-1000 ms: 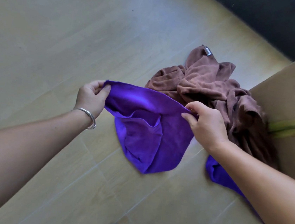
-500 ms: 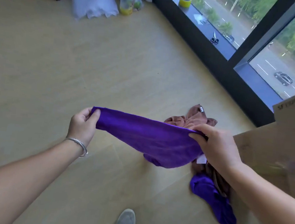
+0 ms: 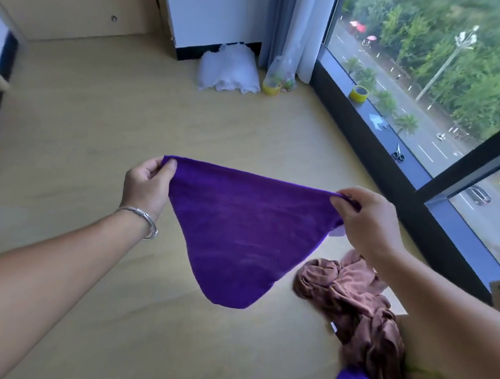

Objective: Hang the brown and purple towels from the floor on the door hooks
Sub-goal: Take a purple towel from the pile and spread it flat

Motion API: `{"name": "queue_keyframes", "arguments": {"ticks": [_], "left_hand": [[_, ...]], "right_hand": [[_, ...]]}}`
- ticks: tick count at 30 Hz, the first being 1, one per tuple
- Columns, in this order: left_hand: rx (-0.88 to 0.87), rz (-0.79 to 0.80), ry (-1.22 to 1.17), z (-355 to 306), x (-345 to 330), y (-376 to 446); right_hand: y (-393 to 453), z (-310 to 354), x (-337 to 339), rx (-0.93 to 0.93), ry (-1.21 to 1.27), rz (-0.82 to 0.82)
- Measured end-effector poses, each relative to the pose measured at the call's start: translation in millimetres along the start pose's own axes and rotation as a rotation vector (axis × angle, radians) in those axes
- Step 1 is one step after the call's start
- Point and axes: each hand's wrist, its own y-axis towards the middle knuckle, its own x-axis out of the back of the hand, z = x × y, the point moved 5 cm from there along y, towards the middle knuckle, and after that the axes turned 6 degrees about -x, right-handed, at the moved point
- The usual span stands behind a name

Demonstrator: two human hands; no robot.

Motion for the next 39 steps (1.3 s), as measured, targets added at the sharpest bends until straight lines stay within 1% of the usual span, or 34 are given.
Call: {"name": "queue_keyframes", "arguments": {"ticks": [3, 6, 11, 14, 17, 23, 28, 33, 36, 39], "left_hand": [[-0.026, -0.031, 0.001, -7.1, 22.3, -2.9], [-0.011, -0.070, 0.030, -1.1, 47.4, -24.3], [0.073, -0.117, 0.103, 34.2, 85.0, -98.3], [0.139, -0.121, 0.181, 65.6, 99.2, -156.8], [0.236, -0.118, 0.266, 112.1, 106.5, -224.7], [0.414, -0.092, 0.342, 209.0, 116.2, -349.1], [0.537, -0.034, 0.402, 282.7, 122.9, -417.9], [0.610, 0.033, 0.461, 355.3, 121.4, -439.1], [0.618, 0.037, 0.465, 400.0, 116.7, -431.1], [0.587, 0.052, 0.463, 448.5, 111.1, -406.4]], "right_hand": [[-5.0, 11.7, -9.7, 0.015, 0.015, 0.034], [-21.2, 13.4, -24.1, 0.029, -0.021, 0.088], [-68.1, -19.9, -49.1, 0.007, -0.096, 0.229], [-105.7, -54.7, -58.7, 0.037, -0.190, 0.324], [-149.1, -99.1, -69.0, 0.056, -0.263, 0.390], [-236.4, -207.4, -105.7, -0.088, -0.365, 0.564], [-292.1, -282.8, -134.5, -0.196, -0.417, 0.655], [-308.8, -335.5, -183.6, -0.231, -0.486, 0.697], [-303.4, -360.5, -223.5, -0.220, -0.490, 0.720], [-283.7, -381.9, -266.4, -0.209, -0.438, 0.681]]}}
